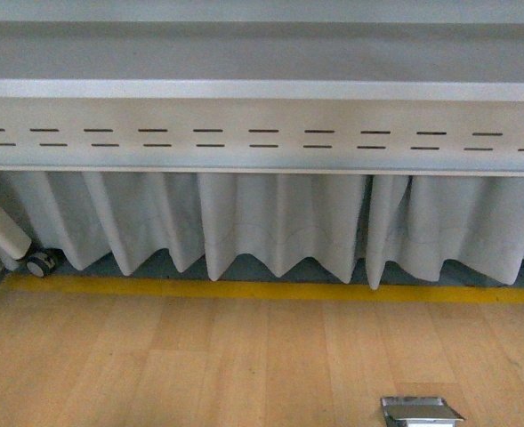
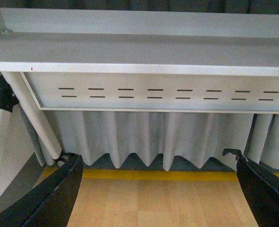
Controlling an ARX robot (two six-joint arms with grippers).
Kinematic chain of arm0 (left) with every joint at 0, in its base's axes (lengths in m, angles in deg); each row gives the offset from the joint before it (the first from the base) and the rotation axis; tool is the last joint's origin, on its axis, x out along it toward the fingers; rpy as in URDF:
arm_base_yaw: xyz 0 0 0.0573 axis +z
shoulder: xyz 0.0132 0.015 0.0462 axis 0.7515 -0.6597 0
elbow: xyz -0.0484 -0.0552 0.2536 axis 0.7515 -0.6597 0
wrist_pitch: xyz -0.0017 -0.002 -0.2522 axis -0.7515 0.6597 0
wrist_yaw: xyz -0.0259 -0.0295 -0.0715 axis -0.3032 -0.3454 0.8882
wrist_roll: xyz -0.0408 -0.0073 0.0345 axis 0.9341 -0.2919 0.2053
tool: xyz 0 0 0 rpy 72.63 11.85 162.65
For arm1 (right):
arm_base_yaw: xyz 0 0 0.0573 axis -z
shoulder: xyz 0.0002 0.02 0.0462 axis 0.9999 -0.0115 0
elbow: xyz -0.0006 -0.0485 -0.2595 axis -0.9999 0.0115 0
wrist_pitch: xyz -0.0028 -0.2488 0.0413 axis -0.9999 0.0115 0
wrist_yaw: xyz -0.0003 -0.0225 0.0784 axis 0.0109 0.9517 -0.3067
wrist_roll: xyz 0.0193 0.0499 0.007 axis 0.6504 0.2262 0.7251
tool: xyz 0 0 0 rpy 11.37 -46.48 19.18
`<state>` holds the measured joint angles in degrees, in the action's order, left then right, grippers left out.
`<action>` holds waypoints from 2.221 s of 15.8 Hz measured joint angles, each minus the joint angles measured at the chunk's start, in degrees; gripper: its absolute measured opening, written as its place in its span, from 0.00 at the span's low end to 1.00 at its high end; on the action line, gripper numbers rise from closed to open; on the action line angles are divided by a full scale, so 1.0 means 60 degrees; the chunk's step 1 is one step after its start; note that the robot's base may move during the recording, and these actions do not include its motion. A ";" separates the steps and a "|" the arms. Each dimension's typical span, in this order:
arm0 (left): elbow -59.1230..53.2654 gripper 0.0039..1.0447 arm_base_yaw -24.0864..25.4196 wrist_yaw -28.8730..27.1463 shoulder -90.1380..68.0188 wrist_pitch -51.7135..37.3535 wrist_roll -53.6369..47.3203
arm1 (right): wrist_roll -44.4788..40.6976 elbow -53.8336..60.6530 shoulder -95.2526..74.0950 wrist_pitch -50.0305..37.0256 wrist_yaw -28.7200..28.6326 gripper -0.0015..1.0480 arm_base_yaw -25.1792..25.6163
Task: Open oven
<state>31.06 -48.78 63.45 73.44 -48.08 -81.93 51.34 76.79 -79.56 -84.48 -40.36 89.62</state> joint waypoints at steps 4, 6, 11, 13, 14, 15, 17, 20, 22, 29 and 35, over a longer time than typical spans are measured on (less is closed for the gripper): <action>0.0000 0.94 0.0000 0.0000 0.0000 0.0004 0.0000 | 0.0004 0.0000 0.0000 0.0000 0.0000 0.94 0.0000; 0.0000 0.94 0.0000 0.0000 0.0000 0.0000 0.0000 | 0.0000 0.0000 0.0000 0.0000 0.0000 0.94 0.0000; 0.0000 0.94 0.0000 0.0000 0.0000 0.0000 0.0000 | 0.0000 0.0000 0.0000 0.0000 0.0000 0.94 0.0000; 0.0000 0.94 0.0000 0.0000 0.0000 0.0000 0.0000 | 0.0000 0.0000 0.0000 0.0000 0.0000 0.94 0.0000; 0.0000 0.94 0.0000 0.0000 0.0000 0.0000 0.0000 | 0.0000 0.0000 0.0000 0.0000 0.0000 0.94 0.0000; 0.0000 0.94 0.0000 0.0000 0.0000 0.0004 0.0000 | 0.0000 0.0000 0.0000 0.0000 0.0000 0.94 0.0000; 0.0000 0.94 0.0000 0.0000 0.0000 0.0000 0.0000 | 0.0000 0.0000 0.0000 0.0000 0.0000 0.94 0.0000; 0.0000 0.94 0.0000 0.0000 0.0000 0.0000 0.0000 | 0.0000 0.0000 0.0000 0.0000 0.0000 0.94 0.0000; 0.0000 0.94 0.0000 0.0000 0.0000 0.0004 0.0000 | 0.0000 0.0000 0.0000 0.0000 0.0000 0.94 0.0000; 0.0000 0.94 0.0000 0.0000 0.0000 0.0004 0.0000 | 0.0004 0.0000 0.0000 0.0000 0.0000 0.94 0.0000; 0.0000 0.94 0.0000 0.0000 0.0000 0.0004 0.0000 | 0.0000 0.0000 0.0000 0.0000 0.0000 0.94 0.0000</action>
<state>31.06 -48.78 63.45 73.44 -48.06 -81.93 51.34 76.79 -79.56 -84.48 -40.36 89.62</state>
